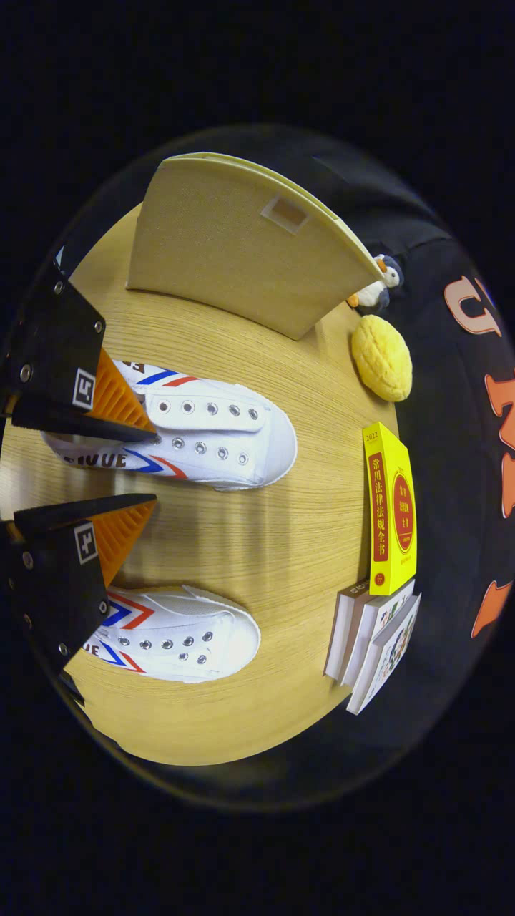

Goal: Open the storage box then place both shoes into the box .Put the left shoe in first, then the right shoe, with the right side of both shoes facing outward in a uniform manner.

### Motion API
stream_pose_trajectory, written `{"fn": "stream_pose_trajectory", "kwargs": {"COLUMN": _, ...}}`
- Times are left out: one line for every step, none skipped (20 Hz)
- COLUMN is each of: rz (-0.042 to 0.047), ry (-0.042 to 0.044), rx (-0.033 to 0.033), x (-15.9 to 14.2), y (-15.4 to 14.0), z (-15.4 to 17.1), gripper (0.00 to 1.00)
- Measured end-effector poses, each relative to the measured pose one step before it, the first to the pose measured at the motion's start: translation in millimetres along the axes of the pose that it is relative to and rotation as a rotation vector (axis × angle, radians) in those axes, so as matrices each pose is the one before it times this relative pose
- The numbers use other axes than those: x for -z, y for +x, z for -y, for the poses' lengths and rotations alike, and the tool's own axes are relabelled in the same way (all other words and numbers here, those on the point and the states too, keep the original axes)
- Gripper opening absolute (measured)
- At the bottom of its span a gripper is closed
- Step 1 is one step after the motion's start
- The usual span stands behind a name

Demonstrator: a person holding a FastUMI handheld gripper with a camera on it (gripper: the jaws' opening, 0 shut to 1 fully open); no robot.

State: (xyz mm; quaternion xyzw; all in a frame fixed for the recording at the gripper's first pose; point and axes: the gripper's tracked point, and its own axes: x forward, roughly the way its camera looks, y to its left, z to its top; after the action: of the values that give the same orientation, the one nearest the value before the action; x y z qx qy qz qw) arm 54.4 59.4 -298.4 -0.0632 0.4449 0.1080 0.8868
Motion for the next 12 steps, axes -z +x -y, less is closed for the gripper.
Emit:
{"fn": "stream_pose_trajectory", "kwargs": {"rz": -0.02550, "ry": -0.01899, "rx": -0.01074, "x": 1.87, "y": 2.79, "z": -3.59, "gripper": 0.39}}
{"fn": "stream_pose_trajectory", "kwargs": {"rz": -0.02069, "ry": -0.02150, "rx": -0.00490, "x": 0.74, "y": 2.14, "z": -2.81, "gripper": 0.32}}
{"fn": "stream_pose_trajectory", "kwargs": {"rz": -0.00996, "ry": -0.02321, "rx": 0.00421, "x": -1.64, "y": -0.73, "z": -1.05, "gripper": 0.28}}
{"fn": "stream_pose_trajectory", "kwargs": {"rz": -0.01926, "ry": -0.02749, "rx": -0.00120, "x": 1.56, "y": 0.51, "z": 0.47, "gripper": 0.22}}
{"fn": "stream_pose_trajectory", "kwargs": {"rz": -0.01099, "ry": -0.01133, "rx": -0.00458, "x": 0.05, "y": 0.52, "z": 0.89, "gripper": 0.20}}
{"fn": "stream_pose_trajectory", "kwargs": {"rz": -0.01889, "ry": 0.01806, "rx": -0.00475, "x": 2.15, "y": 0.67, "z": 0.99, "gripper": 0.16}}
{"fn": "stream_pose_trajectory", "kwargs": {"rz": -0.02337, "ry": 0.05093, "rx": -0.01185, "x": 1.17, "y": 2.54, "z": 0.02, "gripper": 0.11}}
{"fn": "stream_pose_trajectory", "kwargs": {"rz": -0.02426, "ry": 0.01640, "rx": -0.01770, "x": 0.33, "y": -1.27, "z": -0.62, "gripper": 0.05}}
{"fn": "stream_pose_trajectory", "kwargs": {"rz": -0.00882, "ry": -0.00349, "rx": -0.01602, "x": -1.60, "y": -0.43, "z": 0.53, "gripper": 0.05}}
{"fn": "stream_pose_trajectory", "kwargs": {"rz": 0.00760, "ry": -0.02061, "rx": -0.01027, "x": 0.27, "y": -0.05, "z": -0.01, "gripper": 0.05}}
{"fn": "stream_pose_trajectory", "kwargs": {"rz": 0.02597, "ry": -0.02413, "rx": -0.00632, "x": -0.50, "y": 0.38, "z": 1.61, "gripper": 0.05}}
{"fn": "stream_pose_trajectory", "kwargs": {"rz": 0.02448, "ry": 0.00753, "rx": -0.00835, "x": -0.15, "y": -0.19, "z": -0.13, "gripper": 0.01}}
